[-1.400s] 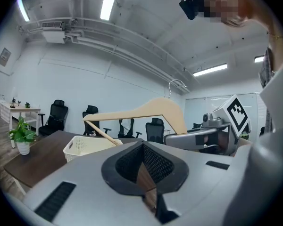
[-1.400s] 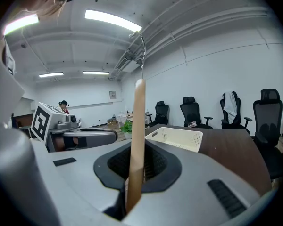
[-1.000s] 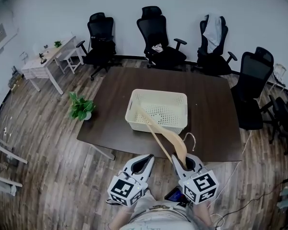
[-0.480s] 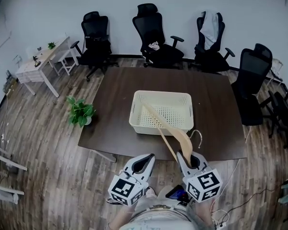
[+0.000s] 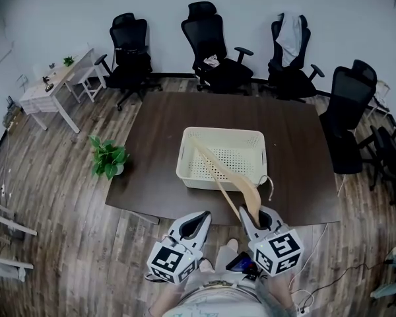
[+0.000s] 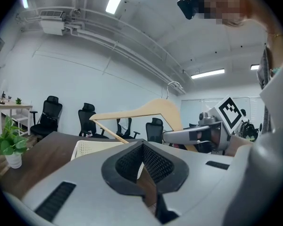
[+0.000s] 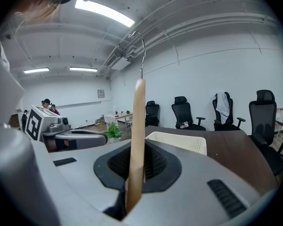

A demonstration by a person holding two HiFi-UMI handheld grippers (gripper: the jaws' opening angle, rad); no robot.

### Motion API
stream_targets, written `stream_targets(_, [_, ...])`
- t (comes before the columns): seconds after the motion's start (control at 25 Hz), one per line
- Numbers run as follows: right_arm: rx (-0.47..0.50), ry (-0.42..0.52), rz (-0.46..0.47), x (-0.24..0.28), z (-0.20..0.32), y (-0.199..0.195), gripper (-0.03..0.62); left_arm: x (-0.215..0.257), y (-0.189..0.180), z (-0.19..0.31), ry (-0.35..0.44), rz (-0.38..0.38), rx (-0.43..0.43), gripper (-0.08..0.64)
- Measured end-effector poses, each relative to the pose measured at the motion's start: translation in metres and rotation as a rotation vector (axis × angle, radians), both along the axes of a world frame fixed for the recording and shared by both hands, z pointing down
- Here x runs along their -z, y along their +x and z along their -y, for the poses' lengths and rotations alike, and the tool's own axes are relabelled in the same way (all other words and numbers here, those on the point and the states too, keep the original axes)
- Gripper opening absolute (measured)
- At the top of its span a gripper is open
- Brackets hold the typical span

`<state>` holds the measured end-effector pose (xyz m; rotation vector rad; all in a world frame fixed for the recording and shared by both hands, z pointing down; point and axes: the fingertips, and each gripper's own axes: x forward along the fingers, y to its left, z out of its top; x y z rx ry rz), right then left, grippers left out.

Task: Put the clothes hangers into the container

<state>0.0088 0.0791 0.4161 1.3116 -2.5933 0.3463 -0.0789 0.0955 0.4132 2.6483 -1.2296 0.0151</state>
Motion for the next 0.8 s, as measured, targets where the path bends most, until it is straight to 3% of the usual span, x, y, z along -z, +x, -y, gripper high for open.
stream_targets(0.36, [0.076, 0.002, 0.001, 0.008, 0.052, 0.001, 0.026, 0.013, 0.014, 0.051, 0.011, 0.017, 0.033, 0.011])
stream_targets(0.8, [0.107, -0.005, -0.045, 0.012, 0.094, 0.036, 0.026, 0.022, 0.050, 0.099, 0.011, 0.019, 0.055, 0.011])
